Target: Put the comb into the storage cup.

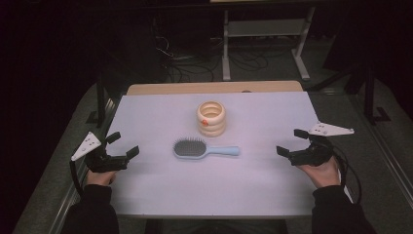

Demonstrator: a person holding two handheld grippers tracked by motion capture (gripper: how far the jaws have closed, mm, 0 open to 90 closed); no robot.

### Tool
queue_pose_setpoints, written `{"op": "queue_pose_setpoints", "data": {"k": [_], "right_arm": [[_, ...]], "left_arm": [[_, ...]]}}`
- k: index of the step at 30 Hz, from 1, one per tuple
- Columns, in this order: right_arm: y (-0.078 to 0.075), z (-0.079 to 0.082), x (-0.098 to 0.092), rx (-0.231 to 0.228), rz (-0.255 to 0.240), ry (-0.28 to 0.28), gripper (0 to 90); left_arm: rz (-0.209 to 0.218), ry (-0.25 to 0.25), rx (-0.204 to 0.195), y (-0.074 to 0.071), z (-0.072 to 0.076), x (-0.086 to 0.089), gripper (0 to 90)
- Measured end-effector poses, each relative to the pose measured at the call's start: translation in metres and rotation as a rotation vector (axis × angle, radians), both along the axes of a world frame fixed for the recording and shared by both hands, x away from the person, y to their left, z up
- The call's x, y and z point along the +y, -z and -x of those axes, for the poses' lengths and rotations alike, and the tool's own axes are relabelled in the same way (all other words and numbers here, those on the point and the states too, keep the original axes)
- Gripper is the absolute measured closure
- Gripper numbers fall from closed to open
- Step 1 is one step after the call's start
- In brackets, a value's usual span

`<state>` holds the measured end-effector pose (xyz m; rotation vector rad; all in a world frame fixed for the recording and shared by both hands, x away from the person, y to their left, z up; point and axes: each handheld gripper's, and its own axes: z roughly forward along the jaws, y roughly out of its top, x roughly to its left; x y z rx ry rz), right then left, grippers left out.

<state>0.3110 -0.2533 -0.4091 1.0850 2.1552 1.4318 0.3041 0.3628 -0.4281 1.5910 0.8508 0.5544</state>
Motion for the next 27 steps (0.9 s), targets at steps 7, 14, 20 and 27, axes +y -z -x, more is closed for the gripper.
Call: {"op": "queue_pose_setpoints", "data": {"k": [7,14,20,27], "right_arm": [[-0.006,-0.004,0.002,0.013,0.012,-0.019,0.0],[-0.016,-0.008,0.012,0.022,0.072,-0.056,0.0],[-0.025,-0.014,0.02,0.02,0.104,-0.079,0.0],[-0.036,-0.02,0.028,0.022,0.136,-0.112,0.0]], "left_arm": [[0.002,-0.01,-0.005,0.0,0.0,0.001,0.0],[-0.003,-0.007,-0.007,-0.001,0.0,0.001,0.0],[0.001,0.001,-0.005,-0.001,0.0,0.001,0.0],[-0.002,0.006,-0.003,0.0,0.0,0.0,0.0]]}}
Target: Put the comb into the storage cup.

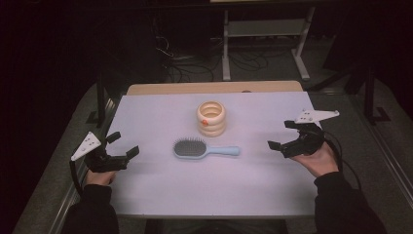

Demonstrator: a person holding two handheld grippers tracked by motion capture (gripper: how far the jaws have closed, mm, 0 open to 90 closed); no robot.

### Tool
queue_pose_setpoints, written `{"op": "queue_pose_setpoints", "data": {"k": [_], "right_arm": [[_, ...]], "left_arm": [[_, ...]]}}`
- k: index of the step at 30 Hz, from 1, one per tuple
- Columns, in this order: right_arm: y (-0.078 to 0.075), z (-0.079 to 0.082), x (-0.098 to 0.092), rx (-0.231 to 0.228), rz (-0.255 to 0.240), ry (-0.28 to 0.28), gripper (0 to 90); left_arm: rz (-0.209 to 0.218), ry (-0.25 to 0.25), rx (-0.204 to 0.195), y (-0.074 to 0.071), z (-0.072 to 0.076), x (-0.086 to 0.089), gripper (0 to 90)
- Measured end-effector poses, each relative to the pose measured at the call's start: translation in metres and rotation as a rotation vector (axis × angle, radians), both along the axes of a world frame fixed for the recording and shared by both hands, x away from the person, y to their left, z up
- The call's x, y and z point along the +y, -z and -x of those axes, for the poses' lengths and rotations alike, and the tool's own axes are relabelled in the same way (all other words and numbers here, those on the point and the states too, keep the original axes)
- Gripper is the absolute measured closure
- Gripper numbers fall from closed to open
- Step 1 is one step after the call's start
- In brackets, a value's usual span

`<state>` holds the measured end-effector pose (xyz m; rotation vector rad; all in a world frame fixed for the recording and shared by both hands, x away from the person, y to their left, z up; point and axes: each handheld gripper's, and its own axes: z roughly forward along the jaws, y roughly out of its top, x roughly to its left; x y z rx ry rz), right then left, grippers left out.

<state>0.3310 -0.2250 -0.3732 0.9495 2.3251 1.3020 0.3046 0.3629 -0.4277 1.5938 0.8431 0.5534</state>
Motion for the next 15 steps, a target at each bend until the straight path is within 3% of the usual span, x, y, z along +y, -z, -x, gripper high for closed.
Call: {"op": "queue_pose_setpoints", "data": {"k": [15], "right_arm": [[-0.021,-0.013,0.022,-0.002,0.049,-0.063,0.0]], "left_arm": [[0.006,0.003,0.001,0.0,0.0,0.0,0.0]]}}
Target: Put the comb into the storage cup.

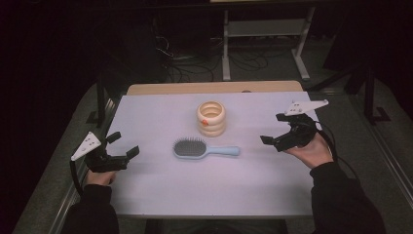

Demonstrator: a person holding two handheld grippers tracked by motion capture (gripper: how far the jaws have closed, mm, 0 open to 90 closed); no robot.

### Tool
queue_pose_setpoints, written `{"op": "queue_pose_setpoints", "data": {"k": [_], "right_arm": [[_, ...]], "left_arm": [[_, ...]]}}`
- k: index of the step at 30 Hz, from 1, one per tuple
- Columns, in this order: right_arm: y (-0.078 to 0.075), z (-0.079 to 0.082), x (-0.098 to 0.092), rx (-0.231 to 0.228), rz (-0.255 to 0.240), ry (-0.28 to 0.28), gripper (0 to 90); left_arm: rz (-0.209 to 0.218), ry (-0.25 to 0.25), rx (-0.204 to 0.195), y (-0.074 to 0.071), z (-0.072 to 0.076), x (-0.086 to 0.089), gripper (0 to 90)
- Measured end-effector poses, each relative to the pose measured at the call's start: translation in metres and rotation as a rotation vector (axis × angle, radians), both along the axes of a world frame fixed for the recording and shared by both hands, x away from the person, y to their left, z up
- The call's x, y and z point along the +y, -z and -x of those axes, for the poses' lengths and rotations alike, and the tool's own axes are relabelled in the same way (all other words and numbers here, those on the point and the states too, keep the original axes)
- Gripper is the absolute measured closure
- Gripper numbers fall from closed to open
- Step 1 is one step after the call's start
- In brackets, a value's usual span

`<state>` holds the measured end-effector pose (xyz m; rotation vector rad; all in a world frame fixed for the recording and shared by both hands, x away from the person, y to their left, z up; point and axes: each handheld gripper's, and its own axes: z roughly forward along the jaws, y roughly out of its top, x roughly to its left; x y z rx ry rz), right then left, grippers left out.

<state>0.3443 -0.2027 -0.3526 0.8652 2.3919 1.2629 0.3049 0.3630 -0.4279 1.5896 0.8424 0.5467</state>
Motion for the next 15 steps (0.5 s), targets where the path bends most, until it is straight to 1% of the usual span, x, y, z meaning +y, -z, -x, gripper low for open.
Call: {"op": "queue_pose_setpoints", "data": {"k": [4,5,15], "right_arm": [[-0.002,-0.003,0.005,0.005,0.01,-0.014,0.0],[-0.004,-0.005,0.01,0.007,0.024,-0.027,0.0],[-0.002,-0.015,0.024,0.019,0.052,-0.056,0.0]], "left_arm": [[0.004,-0.002,0.001,0.0,0.0,0.0,0.0],[0.005,-0.002,0.0,0.0,0.0,0.0,0.0],[0.005,0.004,0.003,0.001,-0.001,0.0,0.0]]}}
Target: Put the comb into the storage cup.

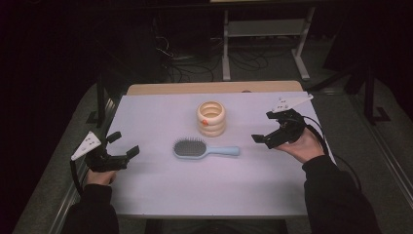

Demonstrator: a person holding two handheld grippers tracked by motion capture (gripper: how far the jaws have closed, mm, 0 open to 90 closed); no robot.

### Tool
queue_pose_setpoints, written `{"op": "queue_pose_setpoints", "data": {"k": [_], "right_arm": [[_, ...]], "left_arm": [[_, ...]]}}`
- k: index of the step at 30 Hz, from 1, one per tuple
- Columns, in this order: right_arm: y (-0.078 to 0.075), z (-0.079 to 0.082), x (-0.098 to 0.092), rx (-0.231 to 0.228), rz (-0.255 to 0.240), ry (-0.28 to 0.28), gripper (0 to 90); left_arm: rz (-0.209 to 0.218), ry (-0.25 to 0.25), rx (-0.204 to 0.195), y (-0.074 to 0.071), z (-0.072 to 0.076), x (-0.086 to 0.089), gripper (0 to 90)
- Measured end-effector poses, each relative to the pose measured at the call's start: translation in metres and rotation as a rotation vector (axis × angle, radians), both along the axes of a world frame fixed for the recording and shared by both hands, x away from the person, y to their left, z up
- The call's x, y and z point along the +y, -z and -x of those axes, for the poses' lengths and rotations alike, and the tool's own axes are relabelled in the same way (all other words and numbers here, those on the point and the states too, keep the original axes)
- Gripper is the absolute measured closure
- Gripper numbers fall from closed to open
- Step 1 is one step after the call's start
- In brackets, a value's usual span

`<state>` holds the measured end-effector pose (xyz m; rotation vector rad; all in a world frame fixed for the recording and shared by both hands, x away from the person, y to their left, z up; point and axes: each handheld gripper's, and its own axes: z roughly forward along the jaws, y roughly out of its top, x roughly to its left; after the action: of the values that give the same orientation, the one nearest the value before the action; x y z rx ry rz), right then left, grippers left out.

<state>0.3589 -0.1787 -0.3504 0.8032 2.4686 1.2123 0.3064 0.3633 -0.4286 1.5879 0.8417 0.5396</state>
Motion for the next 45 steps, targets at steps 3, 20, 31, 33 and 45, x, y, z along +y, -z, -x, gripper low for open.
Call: {"op": "queue_pose_setpoints", "data": {"k": [3,20,31,33,45], "right_arm": [[0.0,-0.002,0.005,0.004,0.013,-0.01,0.0],[0.003,-0.014,0.036,0.032,0.06,-0.098,0.0],[0.007,-0.02,0.054,0.048,0.093,-0.151,0.0],[0.008,-0.022,0.057,0.052,0.095,-0.153,0.0],[0.015,-0.03,0.073,0.081,0.14,-0.182,0.0]], "left_arm": [[0.001,0.005,0.003,0.001,-0.001,-0.001,0.0],[0.01,0.011,0.005,0.002,-0.004,0.0,0.0],[0.012,0.016,0.004,0.002,-0.004,-0.001,0.0],[0.014,0.016,0.003,0.001,-0.003,-0.001,0.0],[0.011,0.017,0.004,0.002,-0.004,-0.001,0.0]]}}
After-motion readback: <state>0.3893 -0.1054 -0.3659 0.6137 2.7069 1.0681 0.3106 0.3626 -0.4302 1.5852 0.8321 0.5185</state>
